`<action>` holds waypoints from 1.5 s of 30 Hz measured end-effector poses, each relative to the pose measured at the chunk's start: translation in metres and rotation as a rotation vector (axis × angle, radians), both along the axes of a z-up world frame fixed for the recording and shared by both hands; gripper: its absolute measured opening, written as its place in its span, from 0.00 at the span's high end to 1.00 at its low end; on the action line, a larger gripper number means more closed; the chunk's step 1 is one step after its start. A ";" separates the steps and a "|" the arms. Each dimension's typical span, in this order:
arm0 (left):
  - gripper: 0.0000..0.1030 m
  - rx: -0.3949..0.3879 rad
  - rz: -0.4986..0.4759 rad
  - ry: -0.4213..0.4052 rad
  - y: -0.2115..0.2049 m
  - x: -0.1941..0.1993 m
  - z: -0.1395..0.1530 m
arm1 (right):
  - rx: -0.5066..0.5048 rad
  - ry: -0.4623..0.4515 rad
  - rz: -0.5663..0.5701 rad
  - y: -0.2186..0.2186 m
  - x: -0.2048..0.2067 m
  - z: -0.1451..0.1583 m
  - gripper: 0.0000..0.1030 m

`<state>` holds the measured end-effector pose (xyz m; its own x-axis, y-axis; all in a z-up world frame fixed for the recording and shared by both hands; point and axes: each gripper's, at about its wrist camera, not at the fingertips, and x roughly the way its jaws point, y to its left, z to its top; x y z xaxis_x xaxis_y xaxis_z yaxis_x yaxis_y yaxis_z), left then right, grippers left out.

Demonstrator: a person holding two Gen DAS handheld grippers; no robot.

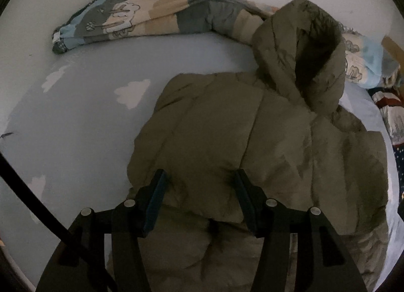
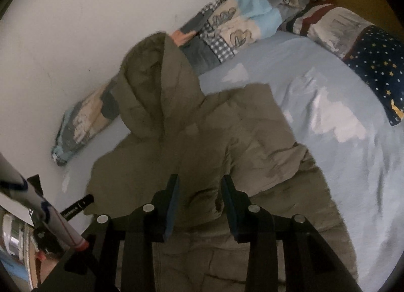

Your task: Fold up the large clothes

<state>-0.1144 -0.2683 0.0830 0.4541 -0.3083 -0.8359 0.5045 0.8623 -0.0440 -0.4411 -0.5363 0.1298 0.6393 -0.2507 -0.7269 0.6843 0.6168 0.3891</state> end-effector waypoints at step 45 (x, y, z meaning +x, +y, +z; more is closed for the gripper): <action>0.43 0.113 -0.061 -0.079 -0.004 -0.053 -0.020 | -0.035 0.274 0.044 0.025 0.053 -0.058 0.61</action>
<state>-0.1671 -0.2721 0.0631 0.5031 -0.2433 -0.8293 0.5545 0.8269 0.0937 -0.3884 -0.5116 0.0718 0.4314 -0.2552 -0.8653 0.7330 0.6583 0.1713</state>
